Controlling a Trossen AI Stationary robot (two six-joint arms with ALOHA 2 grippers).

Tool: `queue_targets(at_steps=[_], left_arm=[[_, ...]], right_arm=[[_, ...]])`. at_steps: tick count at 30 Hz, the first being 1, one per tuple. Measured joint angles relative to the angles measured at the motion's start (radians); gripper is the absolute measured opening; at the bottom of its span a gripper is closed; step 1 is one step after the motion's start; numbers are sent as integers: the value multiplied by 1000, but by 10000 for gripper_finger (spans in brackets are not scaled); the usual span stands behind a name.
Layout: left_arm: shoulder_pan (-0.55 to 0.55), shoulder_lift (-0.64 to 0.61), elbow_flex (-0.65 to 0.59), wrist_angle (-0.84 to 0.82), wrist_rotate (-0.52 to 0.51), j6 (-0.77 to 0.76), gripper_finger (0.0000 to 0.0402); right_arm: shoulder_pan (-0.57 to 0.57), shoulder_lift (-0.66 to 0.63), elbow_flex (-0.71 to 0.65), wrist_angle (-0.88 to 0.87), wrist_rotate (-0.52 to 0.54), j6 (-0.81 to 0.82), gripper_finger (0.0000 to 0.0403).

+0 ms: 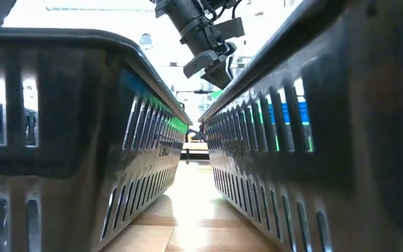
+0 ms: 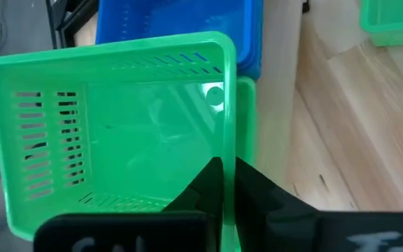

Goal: Stack baskets on shelf by color
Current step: Stack the left green bin on the green bin on the shelf

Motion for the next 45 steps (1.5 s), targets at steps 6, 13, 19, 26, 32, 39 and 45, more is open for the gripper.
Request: queue_targets(at_steps=[6, 13, 19, 26, 32, 39, 45], left_arm=[[3, 0, 0, 0, -25, -6, 66], [2, 0, 0, 0, -91, -8, 114], [-19, -7, 0, 46, -201, -5, 120], [-32, -9, 1, 176, -189, -24, 93], [-30, -8, 1, 166, -88, -89, 63], [-9, -7, 1, 162, -30, -188, 78], [26, -2, 1, 106, -34, -250, 105]], right_arm=[[0, 0, 0, 0, 0, 0, 50], [0, 0, 0, 0, 0, 0, 50], [0, 0, 0, 0, 0, 0, 50], [0, 0, 0, 0, 0, 0, 50], [0, 0, 0, 0, -1, 0, 50], [0, 0, 0, 0, -1, 0, 50], [0, 0, 0, 0, -2, 1, 50]])
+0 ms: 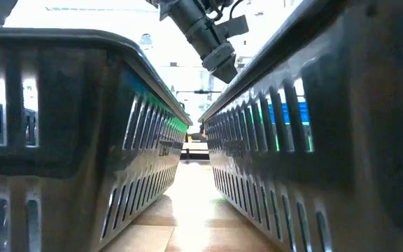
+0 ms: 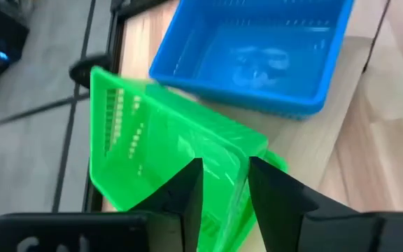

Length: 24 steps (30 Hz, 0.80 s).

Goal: Stack baskets on shelf by color
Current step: Stack the left green bin on the green bin on the shelf

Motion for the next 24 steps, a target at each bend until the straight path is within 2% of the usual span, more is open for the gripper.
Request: queue_targets(at_steps=[9, 19, 24], left_arm=[[1, 0, 0, -19, 26, -16, 92], [1, 17, 0, -33, 15, -24, 12], [-2, 41, -2, -49, -3, -4, 6]], right_arm=[[0, 0, 0, 0, 0, 9, 50], [0, 0, 0, 0, -1, 26, 50], [0, 0, 0, 0, -1, 29, 50]])
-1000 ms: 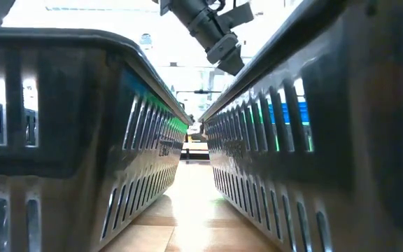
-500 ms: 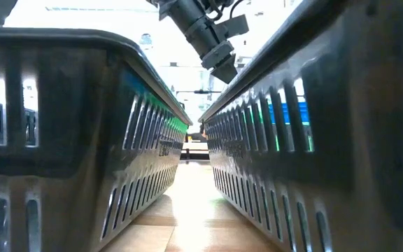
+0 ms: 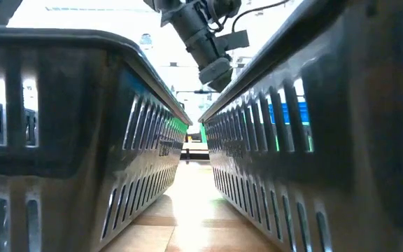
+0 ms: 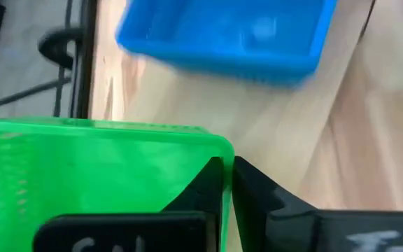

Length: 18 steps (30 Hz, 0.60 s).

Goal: Stack baskets on shelf by color
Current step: Stack the left green bin on the green bin on the shelf

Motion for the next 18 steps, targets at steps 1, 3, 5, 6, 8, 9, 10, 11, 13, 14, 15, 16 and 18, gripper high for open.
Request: queue_targets(at_steps=[1, 3, 5, 6, 8, 9, 10, 11, 13, 14, 15, 16, 18], left_arm=[[-3, 0, -1, -5, -17, 11, 6], [-11, 5, 1, 16, -50, 41, 3], [-20, 7, 1, 8, -84, 64, 2], [-25, 8, 1, 6, -91, 72, 3], [-28, 8, 1, 6, -93, 85, 2], [-30, 8, 1, 7, -100, 86, 2], [-32, 8, 1, 7, -117, 86, 2], [-33, 8, 1, 6, -138, 87, 2], [-37, 8, 1, 5, -173, 88, 2], [-37, 8, 1, 5, -178, 88, 1], [-37, 8, 1, 5, -180, 91, 1], [-37, 8, 1, 5, -181, 95, 1], [-37, 8, 2, 3, -183, 95, 1]], right_arm=[[0, 0, 0, 0, 0, 0, 50], [0, 0, 0, 0, 0, 0, 50], [0, 0, 0, 0, 0, 0, 50], [0, 0, 0, 0, -1, -1, 50], [0, 0, 0, 0, -1, -1, 50], [0, 0, 0, 0, 0, -1, 50], [0, 0, 0, 0, -1, -2, 50], [0, 0, 0, 0, -1, -3, 50], [0, 0, 0, 0, 0, -3, 50], [0, 0, 0, 0, -1, -3, 50], [0, 0, 0, 0, -1, -3, 50], [0, 0, 0, 0, 0, -3, 50], [0, 0, 0, 0, -1, -3, 50]])
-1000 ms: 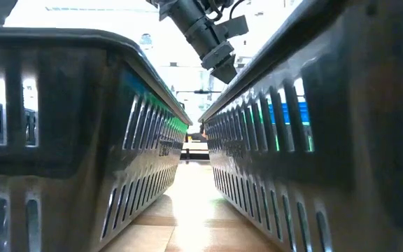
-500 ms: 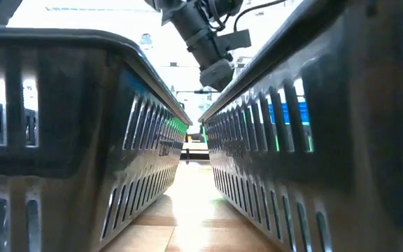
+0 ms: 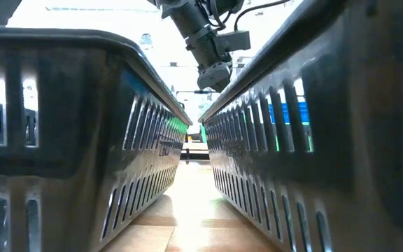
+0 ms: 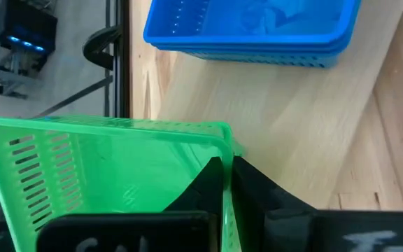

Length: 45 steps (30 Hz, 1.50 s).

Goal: Stack baskets on shelf by color
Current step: Stack the left green bin on the green bin on the shelf, then adjust the green bins on the shelf

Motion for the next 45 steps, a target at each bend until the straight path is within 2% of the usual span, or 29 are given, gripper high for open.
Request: queue_targets(at_steps=[11, 24, 33, 41, 45], left_arm=[[-1, -2, 162, -194, -19, -35, 0], [10, 22, 167, -243, -39, -10, 1], [-17, 33, 175, -249, -166, -3, 40], [-22, 32, 182, -255, -107, -5, 69], [-28, 32, 188, -257, -184, 5, 79]], right_arm=[[0, 0, 0, 0, 0, 0, 50], [0, 0, 0, 0, 0, 0, 50], [0, 0, 0, 0, 0, 0, 50], [0, 0, 0, 0, 0, 0, 50], [0, 0, 0, 0, 0, 0, 50]])
